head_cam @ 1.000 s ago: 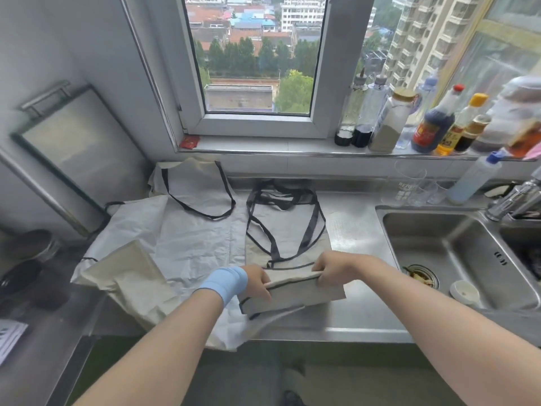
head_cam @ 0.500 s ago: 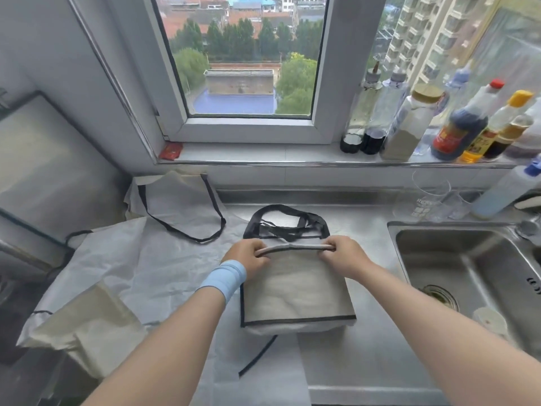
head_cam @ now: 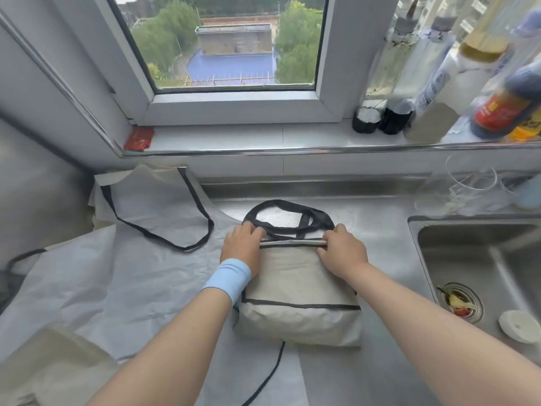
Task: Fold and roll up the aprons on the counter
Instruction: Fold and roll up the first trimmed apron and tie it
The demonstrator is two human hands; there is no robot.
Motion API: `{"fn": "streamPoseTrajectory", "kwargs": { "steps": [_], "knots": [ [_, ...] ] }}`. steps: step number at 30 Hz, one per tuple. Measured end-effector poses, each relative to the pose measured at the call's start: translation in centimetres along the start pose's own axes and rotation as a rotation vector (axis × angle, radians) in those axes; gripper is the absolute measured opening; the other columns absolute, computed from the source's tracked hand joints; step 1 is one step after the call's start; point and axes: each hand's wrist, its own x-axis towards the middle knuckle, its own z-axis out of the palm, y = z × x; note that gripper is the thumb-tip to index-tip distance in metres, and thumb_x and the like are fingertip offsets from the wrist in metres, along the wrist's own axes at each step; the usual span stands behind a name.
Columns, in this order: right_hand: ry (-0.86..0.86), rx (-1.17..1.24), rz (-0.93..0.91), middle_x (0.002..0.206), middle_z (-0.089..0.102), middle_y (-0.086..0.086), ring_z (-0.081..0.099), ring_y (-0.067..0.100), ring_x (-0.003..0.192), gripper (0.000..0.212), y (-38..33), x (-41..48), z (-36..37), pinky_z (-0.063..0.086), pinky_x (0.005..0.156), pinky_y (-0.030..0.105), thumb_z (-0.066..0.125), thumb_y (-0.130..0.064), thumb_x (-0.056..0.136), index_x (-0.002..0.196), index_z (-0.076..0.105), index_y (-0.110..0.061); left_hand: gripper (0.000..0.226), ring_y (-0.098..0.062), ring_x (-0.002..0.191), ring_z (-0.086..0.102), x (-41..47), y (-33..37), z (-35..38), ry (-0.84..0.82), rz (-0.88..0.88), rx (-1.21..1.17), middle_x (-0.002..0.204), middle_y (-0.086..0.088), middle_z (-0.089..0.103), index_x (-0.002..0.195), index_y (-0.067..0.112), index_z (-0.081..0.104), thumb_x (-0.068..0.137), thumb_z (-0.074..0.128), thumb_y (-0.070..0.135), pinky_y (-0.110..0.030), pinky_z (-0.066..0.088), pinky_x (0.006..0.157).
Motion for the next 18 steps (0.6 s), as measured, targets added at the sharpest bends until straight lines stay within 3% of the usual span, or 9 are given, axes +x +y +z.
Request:
{"fn": "streamPoseTrajectory", "kwargs": {
  "steps": [3, 6, 9, 12, 13, 15, 18],
  "knots": [
    [0.107, -0.231, -0.130, 0.109, 0.052, 0.001, 0.048, 0.026, 0.105, 0.024, -1.0, 0.2, 0.0, 0.036, 0.085, 0.035, 0.056, -0.031, 0.083, 0.105, 0.061, -0.024, 0.035, -0.022, 0.114, 0.043, -0.2, 1.7, 0.7, -0.038, 0.186, -0.016, 0.123, 0.003, 0.048, 0.123, 0.031, 0.053, 0.088, 0.052, 0.025, -0.034, 0.037, 0.092],
    [0.023, -0.271, -0.333, 0.116, 0.053, 0.001, 0.046, 0.026, 0.109, 0.044, -2.6, 0.7, 0.2, 0.034, 0.086, 0.034, 0.050, -0.016, 0.081, 0.123, 0.058, -0.027, 0.032, -0.024, 0.122, 0.040, -0.5, 2.1, 2.1, -0.101, 0.179, 0.059, 0.131, 0.001, 0.046, 0.126, 0.029, 0.050, 0.096, 0.040, 0.028, -0.037, 0.036, 0.095],
    [-0.061, -0.208, -0.367, 0.148, 0.035, 0.003, 0.038, 0.027, 0.129, 0.069, -3.7, 1.2, 0.3, 0.035, 0.098, 0.038, 0.049, -0.010, 0.085, 0.150, 0.032, -0.024, 0.044, -0.025, 0.129, 0.037, -0.6, 1.7, 2.3, -0.155, 0.169, 0.002, 0.138, 0.002, 0.040, 0.133, 0.029, 0.045, 0.090, 0.049, 0.023, -0.036, 0.036, 0.102],
    [-0.085, -0.028, -0.268, 0.161, 0.017, 0.005, 0.031, 0.027, 0.140, 0.082, -3.8, 1.0, -0.1, 0.035, 0.104, 0.040, 0.046, -0.002, 0.085, 0.157, 0.011, -0.020, 0.049, -0.024, 0.133, 0.035, -1.2, 0.9, 1.6, -0.123, 0.175, -0.161, 0.143, 0.001, 0.039, 0.135, 0.027, 0.048, 0.087, 0.056, 0.021, -0.036, 0.033, 0.108],
    [-0.048, 0.036, -0.258, 0.161, 0.019, 0.006, 0.031, 0.027, 0.140, 0.081, -3.6, 0.8, -0.2, 0.035, 0.105, 0.041, 0.046, 0.001, 0.084, 0.156, 0.016, -0.019, 0.045, -0.023, 0.130, 0.037, -1.3, 0.6, 1.4, -0.072, 0.160, -0.240, 0.139, 0.001, 0.043, 0.131, 0.025, 0.052, 0.087, 0.056, 0.019, -0.036, 0.034, 0.108],
    [0.125, 0.090, -0.317, 0.149, 0.039, 0.010, 0.044, 0.032, 0.130, 0.068, -3.2, 0.0, 0.1, 0.040, 0.099, 0.043, 0.049, 0.005, 0.078, 0.142, 0.045, -0.017, 0.033, -0.024, 0.116, 0.047, -2.0, -0.4, 1.1, 0.061, 0.068, -0.391, 0.122, 0.000, 0.053, 0.115, 0.021, 0.060, 0.084, 0.056, 0.011, -0.037, 0.039, 0.102],
    [0.269, 0.118, -0.455, 0.110, 0.060, 0.005, 0.058, 0.031, 0.097, 0.043, -3.1, -2.5, 1.1, 0.047, 0.079, 0.040, 0.056, 0.007, 0.071, 0.106, 0.067, -0.016, 0.010, -0.025, 0.091, 0.053, -4.1, -1.4, -0.4, 0.217, -0.206, -0.628, 0.094, -0.002, 0.056, 0.091, 0.015, 0.059, 0.085, 0.054, 0.008, -0.037, 0.045, 0.086]
  ]
}}
